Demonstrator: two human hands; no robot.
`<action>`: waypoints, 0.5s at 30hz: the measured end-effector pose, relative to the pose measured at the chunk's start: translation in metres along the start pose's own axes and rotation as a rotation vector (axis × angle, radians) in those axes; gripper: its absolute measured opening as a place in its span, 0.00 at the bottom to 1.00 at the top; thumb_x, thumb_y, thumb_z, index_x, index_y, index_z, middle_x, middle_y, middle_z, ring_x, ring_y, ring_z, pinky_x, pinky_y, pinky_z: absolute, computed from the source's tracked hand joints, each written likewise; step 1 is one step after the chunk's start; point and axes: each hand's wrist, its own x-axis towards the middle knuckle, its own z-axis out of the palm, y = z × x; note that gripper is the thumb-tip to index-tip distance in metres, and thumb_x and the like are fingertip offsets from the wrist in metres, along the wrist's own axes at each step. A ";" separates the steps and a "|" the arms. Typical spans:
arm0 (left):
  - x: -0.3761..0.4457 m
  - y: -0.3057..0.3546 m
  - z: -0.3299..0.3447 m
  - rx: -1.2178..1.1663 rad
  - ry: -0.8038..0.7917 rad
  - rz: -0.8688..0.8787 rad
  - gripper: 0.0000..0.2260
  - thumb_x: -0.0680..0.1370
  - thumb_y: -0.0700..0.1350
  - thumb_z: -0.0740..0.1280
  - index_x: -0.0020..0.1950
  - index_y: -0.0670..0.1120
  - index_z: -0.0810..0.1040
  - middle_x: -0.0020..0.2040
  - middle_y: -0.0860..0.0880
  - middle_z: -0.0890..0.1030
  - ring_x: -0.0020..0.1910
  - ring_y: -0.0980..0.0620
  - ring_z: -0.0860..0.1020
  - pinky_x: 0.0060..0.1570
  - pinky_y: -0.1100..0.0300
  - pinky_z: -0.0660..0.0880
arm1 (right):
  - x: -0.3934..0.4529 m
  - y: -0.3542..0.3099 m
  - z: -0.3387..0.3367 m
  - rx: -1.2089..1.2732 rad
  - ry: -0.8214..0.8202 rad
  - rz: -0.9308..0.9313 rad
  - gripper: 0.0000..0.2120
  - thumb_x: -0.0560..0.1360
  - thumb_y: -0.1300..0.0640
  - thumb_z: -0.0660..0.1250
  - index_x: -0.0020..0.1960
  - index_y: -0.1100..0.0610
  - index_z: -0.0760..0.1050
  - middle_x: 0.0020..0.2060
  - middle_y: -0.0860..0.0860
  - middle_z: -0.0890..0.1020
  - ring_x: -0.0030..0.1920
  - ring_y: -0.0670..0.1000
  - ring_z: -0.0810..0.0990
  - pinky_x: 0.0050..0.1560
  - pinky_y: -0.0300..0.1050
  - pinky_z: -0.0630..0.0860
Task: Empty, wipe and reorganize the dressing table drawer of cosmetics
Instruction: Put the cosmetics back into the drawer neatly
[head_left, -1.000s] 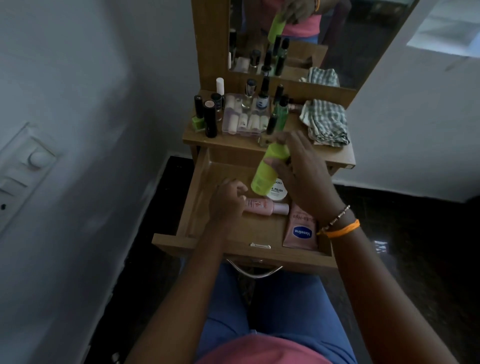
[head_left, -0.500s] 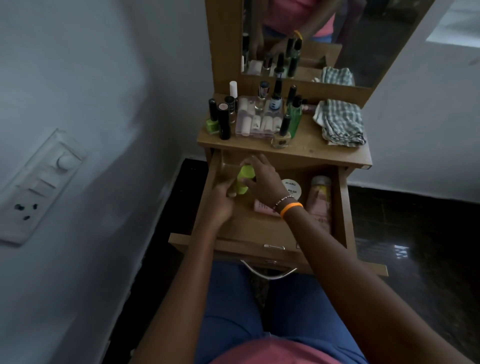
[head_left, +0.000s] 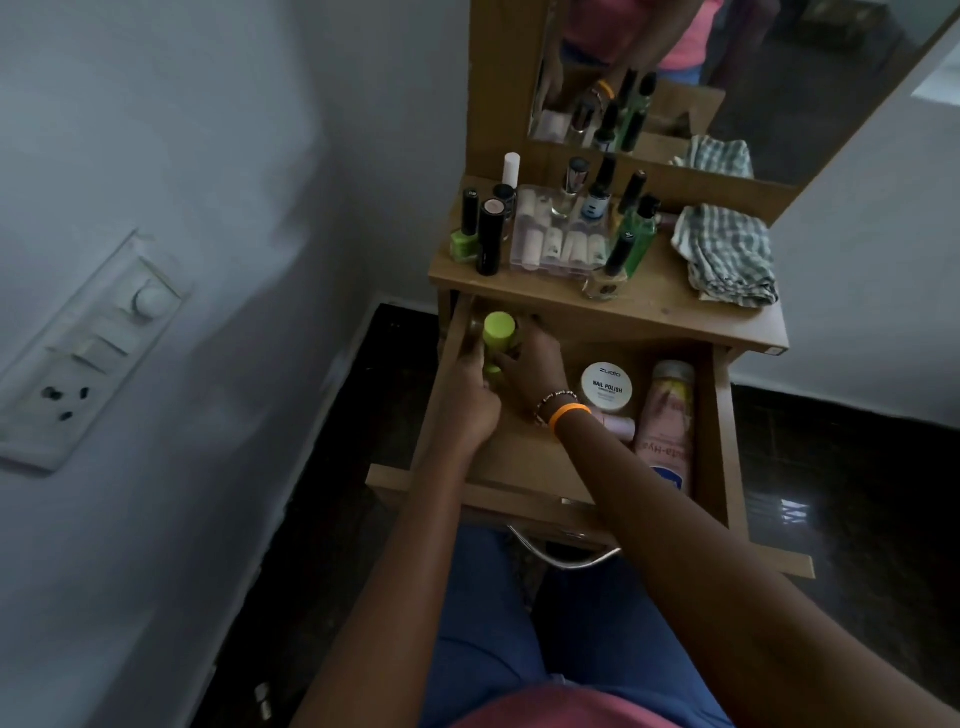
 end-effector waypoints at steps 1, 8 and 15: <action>0.001 0.000 0.000 0.014 0.004 0.004 0.27 0.79 0.38 0.55 0.77 0.55 0.54 0.74 0.46 0.64 0.70 0.46 0.67 0.65 0.54 0.68 | 0.004 -0.002 0.002 0.009 0.006 0.013 0.22 0.69 0.63 0.70 0.62 0.65 0.71 0.58 0.64 0.76 0.57 0.63 0.76 0.53 0.49 0.71; -0.001 0.004 0.000 -0.027 -0.026 -0.055 0.27 0.79 0.34 0.54 0.77 0.49 0.55 0.72 0.44 0.67 0.68 0.46 0.69 0.54 0.63 0.65 | 0.021 -0.013 0.009 0.073 0.013 0.130 0.08 0.71 0.69 0.65 0.49 0.70 0.77 0.51 0.66 0.80 0.53 0.63 0.78 0.48 0.46 0.71; -0.001 0.005 0.001 -0.029 -0.050 -0.012 0.29 0.78 0.35 0.56 0.77 0.52 0.55 0.72 0.45 0.67 0.67 0.47 0.69 0.56 0.61 0.65 | -0.001 -0.003 -0.010 0.196 -0.020 0.150 0.09 0.71 0.70 0.64 0.50 0.66 0.76 0.50 0.62 0.81 0.53 0.61 0.80 0.53 0.50 0.75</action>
